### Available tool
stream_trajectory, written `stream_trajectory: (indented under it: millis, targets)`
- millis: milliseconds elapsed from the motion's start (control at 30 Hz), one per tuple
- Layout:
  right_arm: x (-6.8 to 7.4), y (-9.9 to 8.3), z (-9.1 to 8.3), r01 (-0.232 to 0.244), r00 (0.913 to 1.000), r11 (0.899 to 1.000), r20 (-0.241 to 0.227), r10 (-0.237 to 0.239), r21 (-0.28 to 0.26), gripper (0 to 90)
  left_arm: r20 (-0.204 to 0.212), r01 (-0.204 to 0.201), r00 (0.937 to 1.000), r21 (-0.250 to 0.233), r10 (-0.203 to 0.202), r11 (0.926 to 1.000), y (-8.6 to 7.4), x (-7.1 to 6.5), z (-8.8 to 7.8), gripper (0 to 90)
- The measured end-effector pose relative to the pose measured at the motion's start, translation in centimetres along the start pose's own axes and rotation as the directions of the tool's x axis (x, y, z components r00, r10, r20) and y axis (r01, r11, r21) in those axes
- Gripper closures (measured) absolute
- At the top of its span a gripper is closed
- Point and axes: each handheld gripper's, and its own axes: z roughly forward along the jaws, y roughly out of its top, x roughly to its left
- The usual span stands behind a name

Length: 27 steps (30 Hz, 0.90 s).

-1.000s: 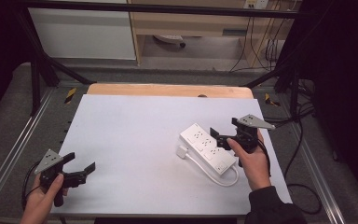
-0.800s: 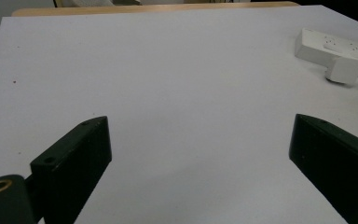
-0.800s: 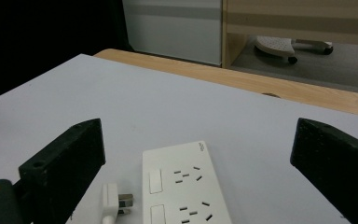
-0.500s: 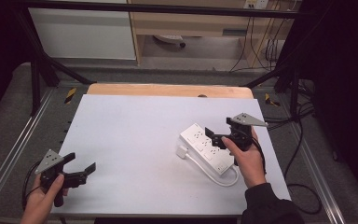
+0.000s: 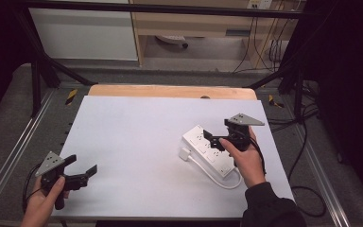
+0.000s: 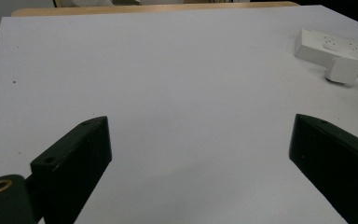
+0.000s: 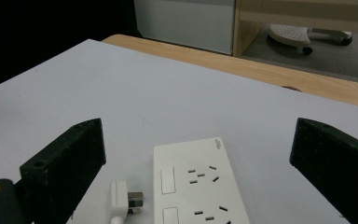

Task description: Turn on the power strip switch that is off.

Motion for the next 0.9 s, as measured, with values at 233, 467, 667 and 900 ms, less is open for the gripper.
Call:
stream_trajectory:
  millis: [233, 467, 667, 900]
  targets:
    - [0.2, 0.1, 0.5, 0.013, 0.9999, 1.0, -0.01, -0.013, 0.005, 15.0, 0.003, 0.0, 1.0, -0.001, 0.0, 1.0, 0.0, 0.0, 0.0, 5.8]
    - [0.5, 0.2, 0.4, 0.047, 0.9983, 0.999, -0.032, -0.048, -0.017, 57.7, 0.002, -0.003, 1.0, 0.0, 0.003, 1.0, 0.0, 0.0, 0.0, 5.9]
    - [0.8, 0.2, 0.7, 0.07, 0.9966, 0.997, -0.04, -0.071, -0.031, 82.3, 0.003, -0.001, 1.0, -0.002, 0.001, 1.0, 0.0, 0.0, 0.0, 5.9]
    - [1.5, 0.1, 1.3, 0.098, 0.9932, 0.995, -0.062, -0.099, -0.019, 90.0, 0.001, -0.003, 1.0, -0.001, 0.003, 1.0, 0.0, 0.0, 0.0, 5.9]
